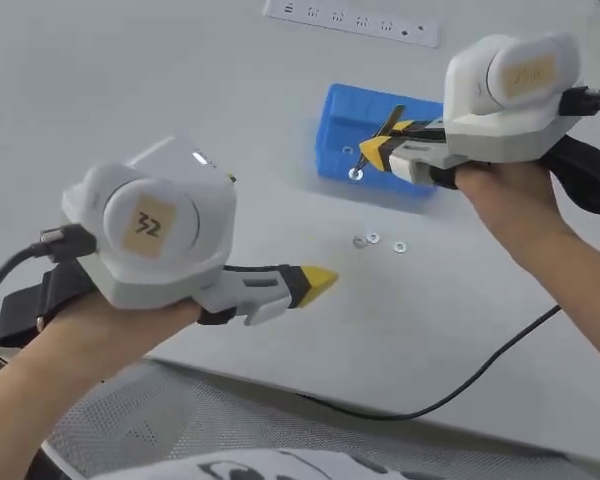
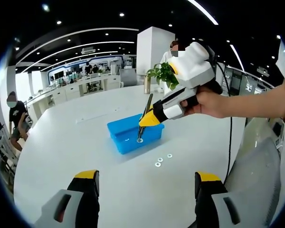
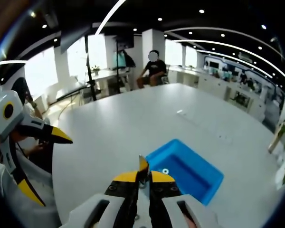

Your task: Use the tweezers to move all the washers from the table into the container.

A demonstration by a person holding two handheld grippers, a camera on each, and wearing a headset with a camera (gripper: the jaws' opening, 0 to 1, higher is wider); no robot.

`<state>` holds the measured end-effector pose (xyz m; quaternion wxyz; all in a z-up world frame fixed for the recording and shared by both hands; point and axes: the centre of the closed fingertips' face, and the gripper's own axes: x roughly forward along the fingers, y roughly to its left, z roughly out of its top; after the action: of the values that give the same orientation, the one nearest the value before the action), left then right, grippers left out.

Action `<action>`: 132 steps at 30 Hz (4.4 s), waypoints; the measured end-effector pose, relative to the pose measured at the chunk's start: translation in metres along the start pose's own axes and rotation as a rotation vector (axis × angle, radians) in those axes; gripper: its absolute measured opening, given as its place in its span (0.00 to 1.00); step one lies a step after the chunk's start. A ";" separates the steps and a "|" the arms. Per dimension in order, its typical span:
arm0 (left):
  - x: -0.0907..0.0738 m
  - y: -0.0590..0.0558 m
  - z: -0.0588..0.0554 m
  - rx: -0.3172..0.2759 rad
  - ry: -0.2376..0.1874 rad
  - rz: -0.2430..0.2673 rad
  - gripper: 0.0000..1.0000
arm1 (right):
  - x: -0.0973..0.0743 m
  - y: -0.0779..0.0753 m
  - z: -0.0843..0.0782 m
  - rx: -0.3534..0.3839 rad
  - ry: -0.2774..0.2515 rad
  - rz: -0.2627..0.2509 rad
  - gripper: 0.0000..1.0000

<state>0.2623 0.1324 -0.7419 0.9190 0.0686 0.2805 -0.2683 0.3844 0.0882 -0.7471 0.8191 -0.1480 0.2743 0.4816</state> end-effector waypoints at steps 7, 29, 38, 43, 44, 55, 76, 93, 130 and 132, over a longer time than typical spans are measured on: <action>0.001 -0.001 -0.001 0.006 0.006 -0.005 0.84 | 0.001 -0.011 0.012 0.000 -0.021 -0.027 0.04; 0.001 -0.001 -0.007 0.016 0.034 -0.002 0.83 | 0.036 -0.039 -0.008 -0.010 0.044 -0.093 0.04; 0.004 -0.006 -0.009 0.026 0.049 -0.010 0.83 | 0.052 -0.047 -0.030 0.004 0.096 -0.097 0.04; 0.005 -0.004 -0.011 0.033 0.057 -0.007 0.83 | 0.056 -0.047 -0.033 0.005 0.112 -0.094 0.04; 0.006 -0.003 -0.011 0.029 0.056 -0.008 0.83 | 0.057 -0.047 -0.035 0.007 0.117 -0.092 0.04; 0.007 -0.003 -0.013 0.031 0.058 -0.012 0.83 | 0.058 -0.047 -0.036 0.022 0.114 -0.085 0.04; 0.004 -0.003 -0.009 0.035 0.044 -0.006 0.83 | 0.022 -0.040 0.009 0.068 -0.027 -0.083 0.04; 0.002 -0.006 -0.008 0.037 0.043 -0.004 0.83 | -0.019 0.004 0.003 -0.014 -0.024 -0.043 0.04; 0.003 -0.005 -0.012 0.045 0.056 0.001 0.82 | -0.002 0.038 -0.073 0.057 0.133 0.028 0.04; 0.003 -0.005 -0.012 0.044 0.057 0.000 0.82 | -0.001 0.038 -0.073 0.056 0.135 0.027 0.04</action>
<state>0.2556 0.1304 -0.7534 0.9089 0.0966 0.3004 -0.2726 0.3285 0.0692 -0.8049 0.7959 -0.1536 0.3443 0.4737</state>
